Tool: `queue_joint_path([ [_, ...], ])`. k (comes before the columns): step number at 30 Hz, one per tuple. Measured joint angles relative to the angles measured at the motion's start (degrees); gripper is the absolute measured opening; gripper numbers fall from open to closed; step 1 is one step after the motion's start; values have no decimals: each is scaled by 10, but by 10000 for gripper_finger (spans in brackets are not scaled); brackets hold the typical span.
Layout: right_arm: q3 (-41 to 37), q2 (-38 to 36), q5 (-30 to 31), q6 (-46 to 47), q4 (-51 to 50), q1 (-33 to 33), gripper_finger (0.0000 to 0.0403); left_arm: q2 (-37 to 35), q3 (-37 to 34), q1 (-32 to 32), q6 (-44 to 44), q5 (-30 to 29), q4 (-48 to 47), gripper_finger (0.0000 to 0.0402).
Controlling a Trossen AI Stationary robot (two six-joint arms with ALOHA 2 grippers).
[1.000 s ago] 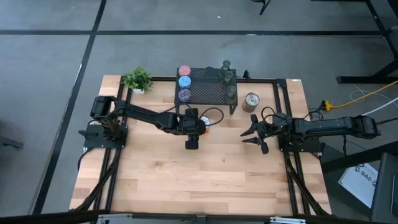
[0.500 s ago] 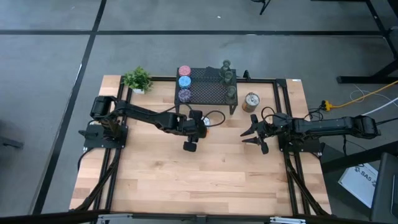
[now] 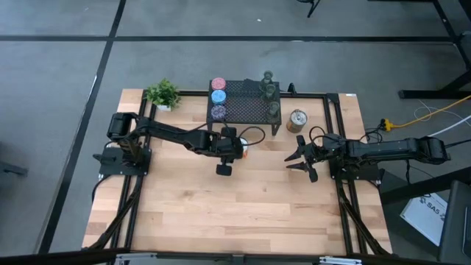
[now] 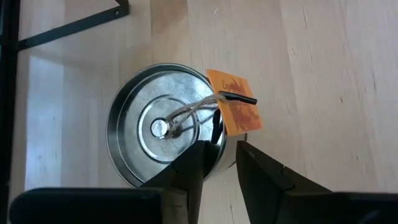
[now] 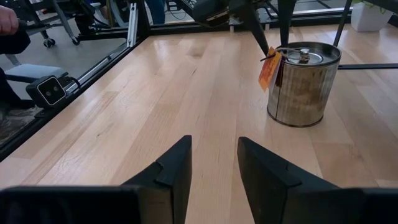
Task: Pick & Place candle stick holders
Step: Put the left silver scented candle on the shelf
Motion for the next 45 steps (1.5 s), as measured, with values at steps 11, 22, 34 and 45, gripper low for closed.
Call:
queue_joint_path([
  [11,0,0,0,0,0,0,132,28,3,0,28,-11,33,69],
  [22,0,0,0,0,0,0,132,47,1,-13,67,-37,57,8],
  [34,0,0,0,0,0,0,132,11,-5,-28,105,-47,60,3],
  [45,0,0,0,0,0,0,132,-23,12,-30,119,-63,66,2],
])
